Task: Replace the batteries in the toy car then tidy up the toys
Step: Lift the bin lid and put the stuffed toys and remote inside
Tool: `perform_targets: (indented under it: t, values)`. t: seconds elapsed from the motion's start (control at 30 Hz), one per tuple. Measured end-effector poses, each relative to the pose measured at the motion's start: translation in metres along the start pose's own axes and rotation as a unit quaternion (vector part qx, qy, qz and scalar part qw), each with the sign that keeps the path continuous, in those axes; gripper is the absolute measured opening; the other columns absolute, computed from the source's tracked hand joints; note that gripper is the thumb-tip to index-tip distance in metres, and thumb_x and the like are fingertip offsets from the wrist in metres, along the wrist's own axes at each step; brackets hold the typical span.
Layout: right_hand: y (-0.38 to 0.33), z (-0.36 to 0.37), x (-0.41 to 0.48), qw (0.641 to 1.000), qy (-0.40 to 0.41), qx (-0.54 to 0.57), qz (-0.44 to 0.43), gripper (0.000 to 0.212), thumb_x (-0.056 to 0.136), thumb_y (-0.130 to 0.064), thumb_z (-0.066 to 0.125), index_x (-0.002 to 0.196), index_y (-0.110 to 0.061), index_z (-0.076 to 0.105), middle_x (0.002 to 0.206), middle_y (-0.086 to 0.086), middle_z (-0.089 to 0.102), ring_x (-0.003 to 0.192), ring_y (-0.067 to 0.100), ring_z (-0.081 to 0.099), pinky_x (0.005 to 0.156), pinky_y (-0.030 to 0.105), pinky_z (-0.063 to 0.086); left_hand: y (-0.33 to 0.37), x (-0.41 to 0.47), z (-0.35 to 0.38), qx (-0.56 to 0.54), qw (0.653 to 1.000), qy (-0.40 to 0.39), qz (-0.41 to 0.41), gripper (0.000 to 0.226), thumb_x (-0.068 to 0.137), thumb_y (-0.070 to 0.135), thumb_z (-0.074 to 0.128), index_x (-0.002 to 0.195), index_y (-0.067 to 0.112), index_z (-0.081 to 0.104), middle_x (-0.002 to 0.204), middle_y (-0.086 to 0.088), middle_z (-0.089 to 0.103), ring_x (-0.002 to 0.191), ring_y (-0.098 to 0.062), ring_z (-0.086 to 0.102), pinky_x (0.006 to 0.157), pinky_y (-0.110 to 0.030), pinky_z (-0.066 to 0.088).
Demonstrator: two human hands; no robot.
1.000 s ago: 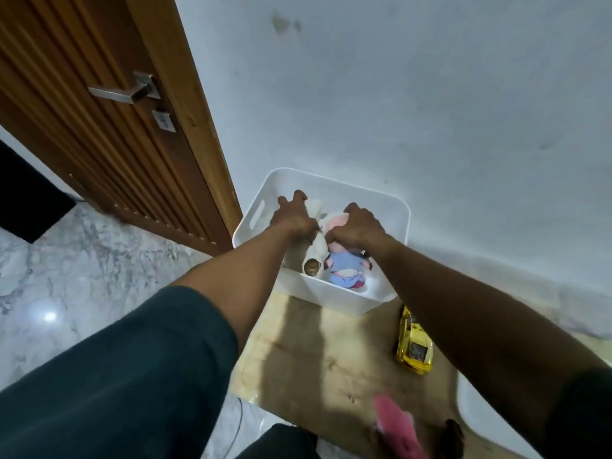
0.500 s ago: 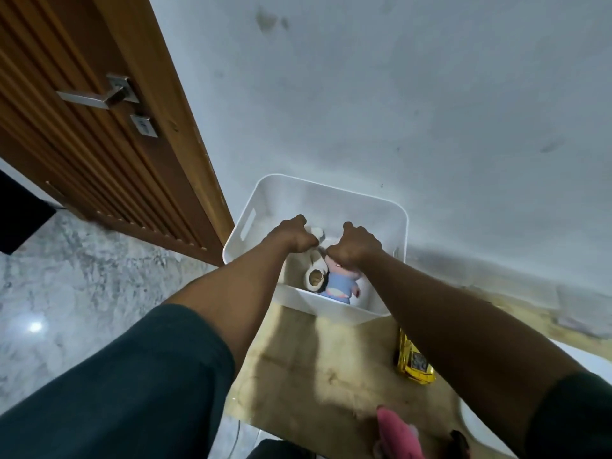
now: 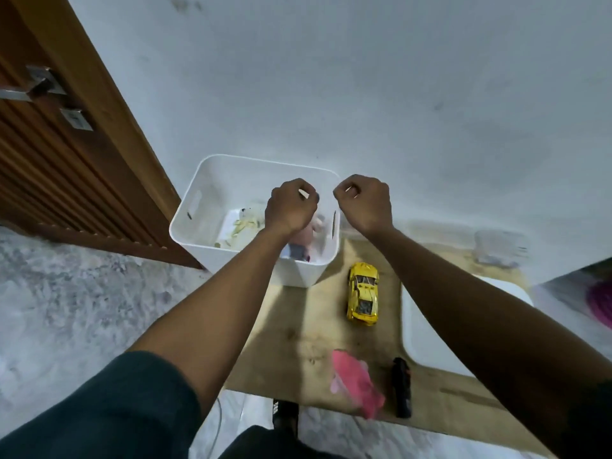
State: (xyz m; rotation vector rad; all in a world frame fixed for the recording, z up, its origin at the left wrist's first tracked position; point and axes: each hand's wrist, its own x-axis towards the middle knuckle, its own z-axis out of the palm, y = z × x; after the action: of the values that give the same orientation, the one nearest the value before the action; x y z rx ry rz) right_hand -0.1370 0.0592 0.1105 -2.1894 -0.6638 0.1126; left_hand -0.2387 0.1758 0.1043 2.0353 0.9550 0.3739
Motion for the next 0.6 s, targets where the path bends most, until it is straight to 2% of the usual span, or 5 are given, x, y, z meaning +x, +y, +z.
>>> perform_targets:
  t: [0.13, 0.27, 0.43, 0.53, 0.6]
  values:
    - [0.055, -0.048, -0.045, 0.995, 0.066, 0.056, -0.052, 0.007, 0.08, -0.021, 0.067, 0.075, -0.018, 0.069, 0.054, -0.006, 0.056, 0.052, 0.007, 0.054, 0.057, 0.024, 0.044, 0.034, -0.064, 0.034, -0.051, 0.994, 0.065, 0.075, 0.014, 0.092, 0.028, 0.06, 0.085, 0.025, 0.072, 0.059, 0.012, 0.06, 0.068, -0.012, 0.061, 0.064, -0.026, 0.046]
    - [0.114, -0.075, -0.106, 0.993, 0.054, 0.011, -0.104, 0.009, 0.08, -0.019, 0.069, 0.073, -0.017, 0.066, 0.049, -0.008, 0.048, 0.046, 0.006, 0.05, 0.051, 0.027, 0.043, 0.034, -0.134, 0.085, -0.042, 0.994, 0.007, 0.105, 0.012, 0.089, 0.029, 0.061, 0.087, 0.026, 0.073, 0.066, 0.006, 0.065, 0.07, -0.015, 0.064, 0.065, -0.028, 0.048]
    - [0.177, -0.077, -0.182, 0.982, -0.173, -0.08, -0.015, 0.013, 0.079, -0.037, 0.074, 0.081, -0.025, 0.068, 0.062, -0.009, 0.065, 0.062, 0.013, 0.064, 0.062, 0.028, 0.048, -0.018, -0.203, 0.142, 0.152, 0.983, -0.1, 0.006, 0.021, 0.086, 0.044, 0.059, 0.094, 0.029, 0.071, 0.096, 0.001, 0.074, 0.095, -0.025, 0.07, 0.078, -0.033, 0.056]
    - [0.195, -0.074, -0.212, 0.945, -0.272, -0.172, 0.062, 0.045, 0.078, -0.059, 0.068, 0.109, -0.027, 0.064, 0.103, -0.003, 0.07, 0.093, 0.021, 0.067, 0.077, 0.031, 0.051, -0.049, -0.228, 0.156, 0.238, 0.95, -0.181, -0.089, 0.048, 0.086, 0.063, 0.049, 0.118, 0.029, 0.06, 0.12, -0.005, 0.056, 0.118, -0.029, 0.056, 0.091, -0.039, 0.05]
    - [0.199, -0.073, -0.226, 0.929, -0.289, -0.215, 0.082, 0.062, 0.074, -0.066, 0.069, 0.12, -0.026, 0.059, 0.115, 0.0, 0.066, 0.104, 0.025, 0.064, 0.08, 0.032, 0.049, -0.062, -0.239, 0.162, 0.307, 0.909, -0.246, -0.138, 0.074, 0.069, 0.081, 0.047, 0.124, 0.032, 0.052, 0.125, -0.005, 0.047, 0.125, -0.032, 0.044, 0.088, -0.037, 0.038]
